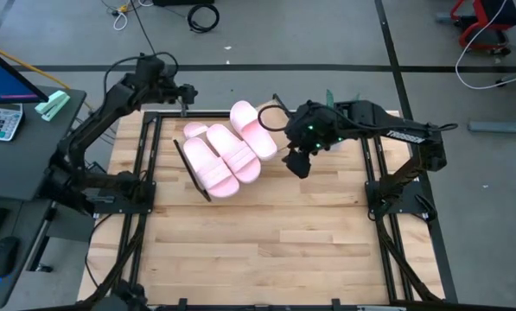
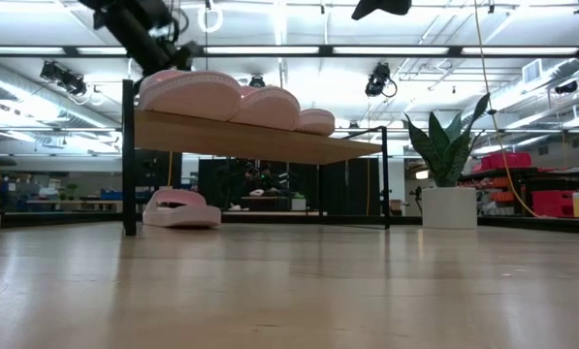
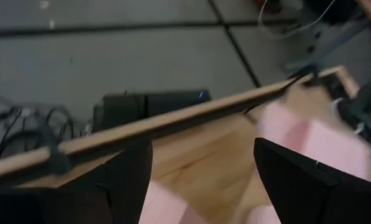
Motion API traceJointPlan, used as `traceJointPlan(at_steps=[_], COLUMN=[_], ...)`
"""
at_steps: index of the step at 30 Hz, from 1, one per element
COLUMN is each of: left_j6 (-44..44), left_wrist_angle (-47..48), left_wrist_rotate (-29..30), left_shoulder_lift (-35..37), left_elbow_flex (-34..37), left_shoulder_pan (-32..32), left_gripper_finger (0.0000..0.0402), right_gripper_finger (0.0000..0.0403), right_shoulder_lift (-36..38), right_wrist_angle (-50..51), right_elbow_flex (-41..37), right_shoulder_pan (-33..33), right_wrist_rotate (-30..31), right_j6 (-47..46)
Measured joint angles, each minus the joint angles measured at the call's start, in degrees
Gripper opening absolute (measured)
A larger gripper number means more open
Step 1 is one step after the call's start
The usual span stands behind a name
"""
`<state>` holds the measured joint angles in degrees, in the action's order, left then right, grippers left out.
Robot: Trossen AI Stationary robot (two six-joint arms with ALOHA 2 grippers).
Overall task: Pick and place slides into the shelf
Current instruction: Put the pink slipper on the shelf
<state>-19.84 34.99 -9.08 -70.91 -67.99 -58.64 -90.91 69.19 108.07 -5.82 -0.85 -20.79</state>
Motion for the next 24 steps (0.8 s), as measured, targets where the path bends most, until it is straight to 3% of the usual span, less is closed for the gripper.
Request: traceJointPlan(at_steps=[11, 24], left_j6=[6.4, 7.5], left_wrist_angle=[8.1, 13.7], left_wrist_rotate=[-2.8, -2.8], left_shoulder_lift=[-8.8, -18.5], left_elbow_flex=[0.0, 0.0], left_shoulder_pan=[-6.9, -8.8], left_gripper_finger=[0.0286, 0.0286], right_gripper_finger=[0.0248, 0.0248], right_shoulder_lift=[0.0, 0.0], right_wrist_angle=[0.0, 1.5], right_elbow_flex=[0.0, 0.0], right_shoulder_pan=[0.0, -2.1], right_wrist_rotate=[-1.9, -10.0], right_j6=[-1.3, 11.0])
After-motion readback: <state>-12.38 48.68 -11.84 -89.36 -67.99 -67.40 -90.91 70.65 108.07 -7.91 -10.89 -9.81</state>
